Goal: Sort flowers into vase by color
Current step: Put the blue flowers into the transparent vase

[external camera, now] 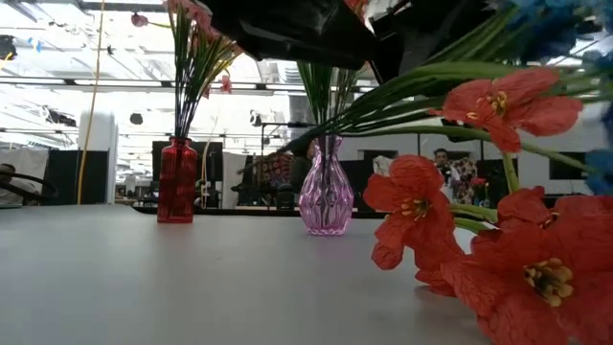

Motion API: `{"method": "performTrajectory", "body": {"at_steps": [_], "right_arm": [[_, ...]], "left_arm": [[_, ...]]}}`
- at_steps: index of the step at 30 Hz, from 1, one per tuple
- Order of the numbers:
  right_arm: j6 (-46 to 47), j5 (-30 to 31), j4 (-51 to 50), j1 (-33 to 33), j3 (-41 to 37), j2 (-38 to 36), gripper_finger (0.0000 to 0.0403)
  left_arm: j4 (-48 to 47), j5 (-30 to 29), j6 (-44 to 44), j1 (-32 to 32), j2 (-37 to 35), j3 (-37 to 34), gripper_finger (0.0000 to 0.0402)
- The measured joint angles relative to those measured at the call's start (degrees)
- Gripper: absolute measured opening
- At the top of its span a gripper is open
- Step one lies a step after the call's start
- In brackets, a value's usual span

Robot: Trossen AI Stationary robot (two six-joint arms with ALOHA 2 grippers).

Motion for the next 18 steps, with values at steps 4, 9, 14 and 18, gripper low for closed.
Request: {"method": "performTrajectory", "body": {"at_steps": [4, 9, 14, 18], "right_arm": [[5.57, -0.02, 0.23, 0.00, 0.00, 0.00, 0.0044], [8.32, -1.55, 0.98, 0.00, 0.00, 0.00, 0.0044], [10.87, -2.05, 6.87, 0.01, 0.00, 0.00, 0.0044], [12.54, -2.08, 11.64, 0.01, 0.00, 0.00, 0.0044]], "left_arm": [[-0.17, 1.26, -0.08, 0.02, 0.00, 0.00, 0.0178], [-1.36, 1.44, -0.03, 0.11, 0.00, 0.00, 0.0178], [-2.31, 1.46, -0.58, 0.32, -0.02, 0.00, 0.0178], [-2.47, 1.46, -0.67, 0.43, -0.02, 0.00, 0.0178]]}}
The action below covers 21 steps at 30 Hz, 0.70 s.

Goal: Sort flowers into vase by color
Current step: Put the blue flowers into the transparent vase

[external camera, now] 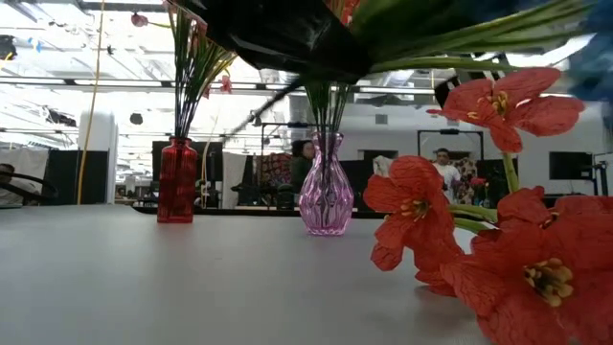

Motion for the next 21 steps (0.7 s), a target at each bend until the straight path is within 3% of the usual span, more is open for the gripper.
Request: {"method": "performTrajectory", "body": {"at_steps": [9, 21], "right_arm": [[0.19, -0.01, 1.79, 0.00, 0.00, 0.00, 0.0044], [-4.03, -0.28, 1.77, 0.01, 0.00, 0.00, 0.0044]], "left_arm": [[0.07, -0.07, -1.18, 0.00, -0.02, 0.00, 0.0158], [0.05, 1.08, -1.00, -0.02, -0.04, 0.00, 0.0031]]}}
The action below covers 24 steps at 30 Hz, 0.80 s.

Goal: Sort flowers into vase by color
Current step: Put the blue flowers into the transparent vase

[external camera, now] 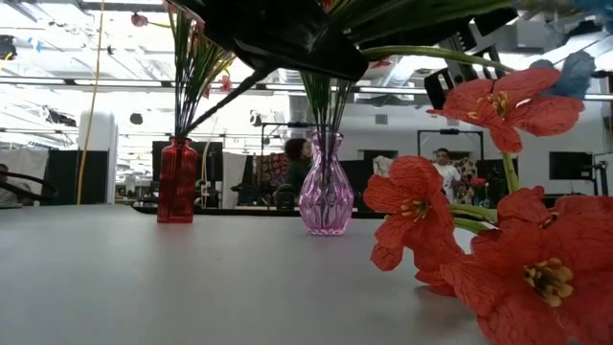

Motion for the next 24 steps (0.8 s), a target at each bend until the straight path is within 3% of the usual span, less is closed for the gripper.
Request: {"method": "performTrajectory", "body": {"at_steps": [3, 8, 18, 24], "right_arm": [[-0.76, -0.06, -0.07, 0.00, 0.00, 0.00, 0.0044], [-5.26, -0.10, -0.04, 0.13, 0.00, 0.00, 0.0061], [-16.20, -0.60, 0.44, 0.01, 0.00, 0.00, 0.0156], [-22.99, -4.89, 3.30, -0.81, -0.02, -0.55, 0.0181]], "left_arm": [[0.04, 0.34, 0.63, 0.00, 0.00, 0.00, 0.0008], [0.04, 0.43, 0.43, 0.00, 0.00, 0.00, 0.0007], [0.06, 3.17, 0.28, 0.02, -0.02, -0.02, 0.0003], [0.11, 5.64, -1.25, -0.01, -0.14, 0.91, 0.0003]]}}
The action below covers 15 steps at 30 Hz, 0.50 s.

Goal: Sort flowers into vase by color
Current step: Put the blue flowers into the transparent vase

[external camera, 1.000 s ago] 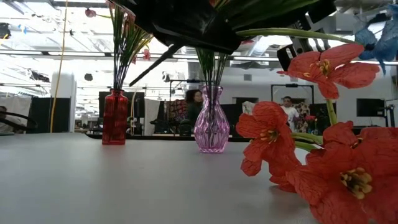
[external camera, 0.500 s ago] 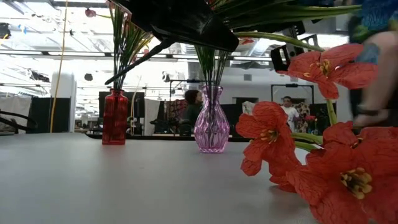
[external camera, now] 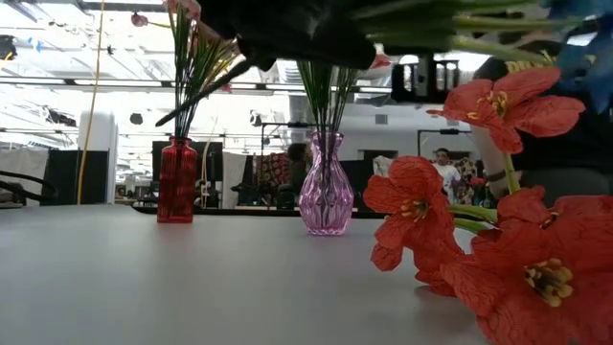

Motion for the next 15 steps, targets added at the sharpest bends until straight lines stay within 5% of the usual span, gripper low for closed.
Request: {"method": "performTrajectory", "body": {"at_steps": [9, 15], "right_arm": [[-12.97, 0.53, -4.64, -0.35, 0.00, -9.69, 0.0180], [-25.86, 10.45, -17.14, -0.33, 0.00, -19.53, 0.0180]], "left_arm": [[-0.15, 0.47, -0.13, -0.03, -0.10, 1.82, 0.0002], [0.08, 0.18, -1.25, -0.03, -0.10, 3.84, 0.0002]]}}
